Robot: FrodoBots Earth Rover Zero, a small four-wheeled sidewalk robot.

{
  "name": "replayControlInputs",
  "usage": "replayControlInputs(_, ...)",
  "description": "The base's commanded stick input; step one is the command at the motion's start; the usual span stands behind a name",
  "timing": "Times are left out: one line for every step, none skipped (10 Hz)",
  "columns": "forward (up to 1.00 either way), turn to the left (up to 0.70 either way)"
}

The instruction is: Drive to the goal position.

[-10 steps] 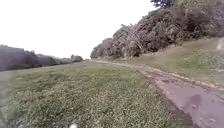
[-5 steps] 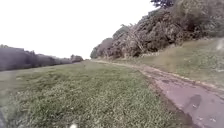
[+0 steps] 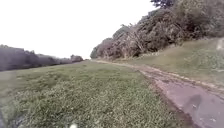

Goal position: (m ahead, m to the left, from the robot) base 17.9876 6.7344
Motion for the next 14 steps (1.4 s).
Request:
replayControlInputs(0.04, 0.0)
replayControlInputs(0.05, 0.0)
replayControlInputs(0.05, 0.0)
replayControlInputs(0.04, 0.0)
replayControlInputs(0.04, 0.0)
replayControlInputs(0.04, 0.0)
replayControlInputs(0.04, 0.0)
replayControlInputs(0.05, 0.0)
replayControlInputs(0.05, 0.0)
replayControlInputs(0.04, 0.0)
replayControlInputs(0.04, 0.0)
replayControlInputs(0.05, 0.0)
replayControlInputs(0.05, 0.0)
replayControlInputs(0.05, 0.0)
